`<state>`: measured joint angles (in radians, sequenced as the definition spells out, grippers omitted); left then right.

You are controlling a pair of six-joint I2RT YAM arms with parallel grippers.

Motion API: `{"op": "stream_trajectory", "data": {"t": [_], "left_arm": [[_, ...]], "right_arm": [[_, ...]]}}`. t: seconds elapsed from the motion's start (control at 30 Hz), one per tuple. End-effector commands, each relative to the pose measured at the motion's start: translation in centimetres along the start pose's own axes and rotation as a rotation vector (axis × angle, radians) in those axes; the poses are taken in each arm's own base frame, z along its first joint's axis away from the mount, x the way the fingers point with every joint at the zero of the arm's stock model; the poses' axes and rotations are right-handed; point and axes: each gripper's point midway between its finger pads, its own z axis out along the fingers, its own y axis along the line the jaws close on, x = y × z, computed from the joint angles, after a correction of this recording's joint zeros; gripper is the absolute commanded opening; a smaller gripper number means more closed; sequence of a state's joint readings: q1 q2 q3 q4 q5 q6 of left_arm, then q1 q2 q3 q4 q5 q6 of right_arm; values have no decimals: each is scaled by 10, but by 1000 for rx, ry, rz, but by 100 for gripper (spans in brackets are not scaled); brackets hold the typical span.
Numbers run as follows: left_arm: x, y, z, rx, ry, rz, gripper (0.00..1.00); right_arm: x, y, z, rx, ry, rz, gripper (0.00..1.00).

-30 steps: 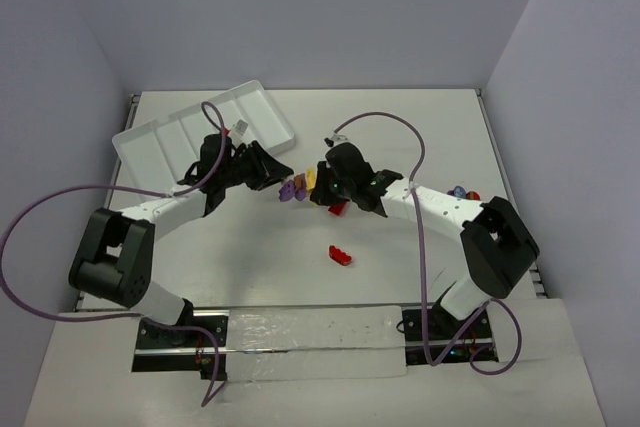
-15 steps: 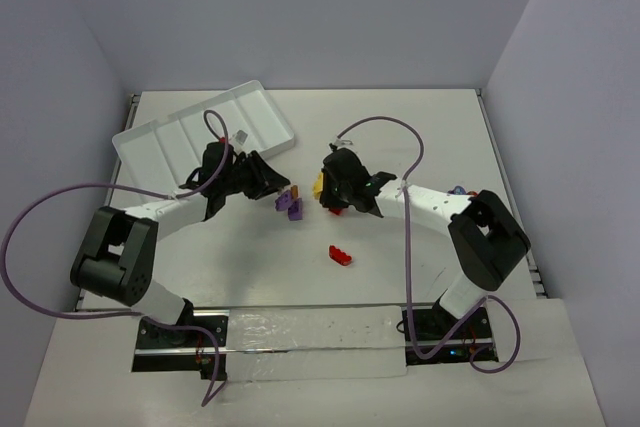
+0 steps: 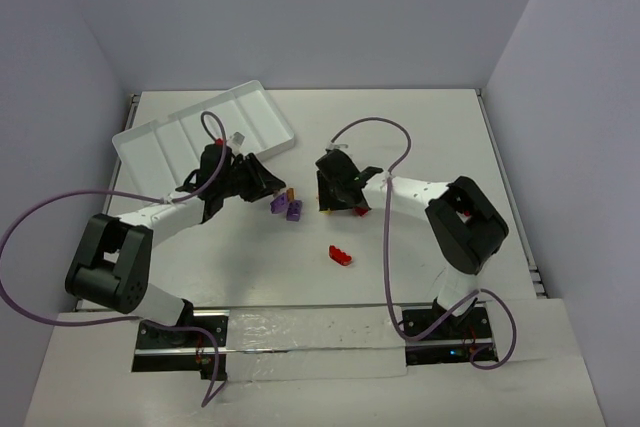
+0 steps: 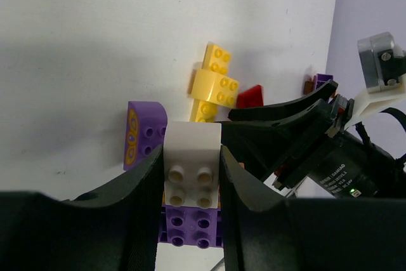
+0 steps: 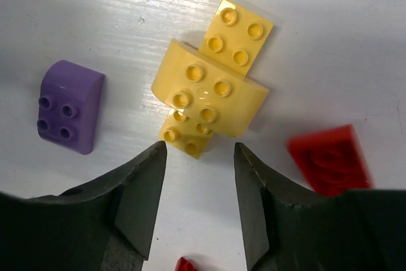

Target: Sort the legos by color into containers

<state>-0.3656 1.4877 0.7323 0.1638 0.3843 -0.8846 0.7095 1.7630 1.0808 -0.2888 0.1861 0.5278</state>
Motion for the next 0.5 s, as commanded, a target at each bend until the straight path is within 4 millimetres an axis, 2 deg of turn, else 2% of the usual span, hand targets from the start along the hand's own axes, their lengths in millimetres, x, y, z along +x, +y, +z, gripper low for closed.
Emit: {"op": "stream_trajectory", "data": {"t": [0.0,0.23,0.3,0.33,0.43,0.47], "left_arm": [[-27,-27,-4,23,-38,96,0],[-39,-28,-10,-9,-98,80,0],[-39,-32,-14,4,-114,69,0],[-39,-33,-15,7,-116,63,0],[-40,-37,-19,19,-127,58,0],[-40,-38,-20,23,-129,56,0]], "right_arm": [[-38,17,-39,-93,-116,11,54],[-70,62,-112,-404,-256,67,49],[-71,84,-129,-537,-247,53,55],[-70,93,-136,-591,-231,41,66],[-70,104,-139,-641,-208,32,80],[-71,107,-138,-645,-206,31,81]]}}
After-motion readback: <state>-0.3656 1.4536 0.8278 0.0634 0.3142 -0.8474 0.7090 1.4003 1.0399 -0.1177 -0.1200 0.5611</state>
